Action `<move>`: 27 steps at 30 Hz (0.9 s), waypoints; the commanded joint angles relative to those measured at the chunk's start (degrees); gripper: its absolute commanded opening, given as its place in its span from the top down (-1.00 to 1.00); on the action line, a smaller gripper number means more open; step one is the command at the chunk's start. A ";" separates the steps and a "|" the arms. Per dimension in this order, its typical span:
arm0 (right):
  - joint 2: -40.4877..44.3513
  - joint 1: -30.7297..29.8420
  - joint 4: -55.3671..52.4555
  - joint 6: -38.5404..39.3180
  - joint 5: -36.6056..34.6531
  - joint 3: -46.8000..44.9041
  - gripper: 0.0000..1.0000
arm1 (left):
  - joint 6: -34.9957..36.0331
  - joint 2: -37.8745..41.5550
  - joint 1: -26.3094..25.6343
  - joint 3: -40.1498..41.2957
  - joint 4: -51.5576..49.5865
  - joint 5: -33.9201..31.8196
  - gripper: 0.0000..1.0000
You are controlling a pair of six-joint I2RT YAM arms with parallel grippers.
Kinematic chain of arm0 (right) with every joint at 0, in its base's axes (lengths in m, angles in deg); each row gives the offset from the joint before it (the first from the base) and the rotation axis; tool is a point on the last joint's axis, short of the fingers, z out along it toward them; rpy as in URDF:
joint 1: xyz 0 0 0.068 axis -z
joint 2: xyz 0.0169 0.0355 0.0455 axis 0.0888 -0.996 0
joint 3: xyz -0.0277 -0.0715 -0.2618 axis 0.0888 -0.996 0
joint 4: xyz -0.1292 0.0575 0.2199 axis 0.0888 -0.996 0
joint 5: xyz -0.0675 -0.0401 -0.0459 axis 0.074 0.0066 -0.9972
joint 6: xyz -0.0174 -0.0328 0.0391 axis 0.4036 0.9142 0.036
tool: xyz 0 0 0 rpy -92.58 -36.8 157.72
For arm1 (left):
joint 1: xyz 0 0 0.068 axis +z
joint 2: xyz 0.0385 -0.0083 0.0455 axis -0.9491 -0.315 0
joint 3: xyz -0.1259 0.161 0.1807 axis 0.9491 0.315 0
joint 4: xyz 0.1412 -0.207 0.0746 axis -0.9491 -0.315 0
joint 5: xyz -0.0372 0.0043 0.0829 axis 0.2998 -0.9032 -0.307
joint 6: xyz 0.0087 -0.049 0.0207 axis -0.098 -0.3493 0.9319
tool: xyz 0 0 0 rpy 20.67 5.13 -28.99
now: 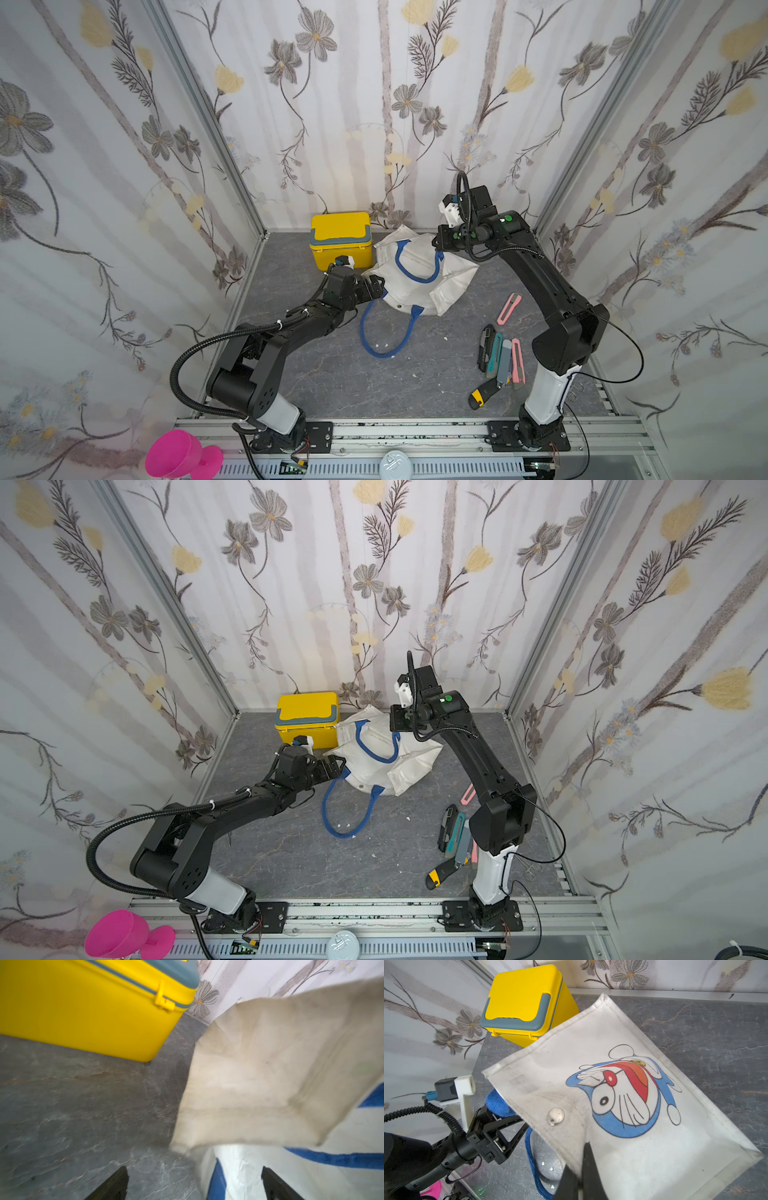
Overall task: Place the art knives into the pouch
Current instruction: Open the pouch at the center of the board.
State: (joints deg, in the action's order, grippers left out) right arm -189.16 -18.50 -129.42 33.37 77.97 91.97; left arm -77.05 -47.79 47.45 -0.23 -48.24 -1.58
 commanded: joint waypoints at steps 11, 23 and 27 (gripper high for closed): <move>3.16 2.88 5.96 -1.66 7.66 -2.92 1.00 | -1.75 -9.80 -2.62 -3.49 7.44 0.77 -0.91; 7.65 5.36 12.73 -4.05 11.44 -13.33 1.00 | -3.60 -15.30 -3.92 -9.85 9.06 4.40 1.00; 8.00 6.76 12.45 -3.30 10.31 -15.71 0.94 | 1.38 -12.34 -3.94 -15.73 -3.68 7.04 1.00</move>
State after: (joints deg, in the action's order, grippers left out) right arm -181.71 -12.42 -119.98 29.83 87.25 77.15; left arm -79.30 -61.93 43.45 -12.75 -44.50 2.64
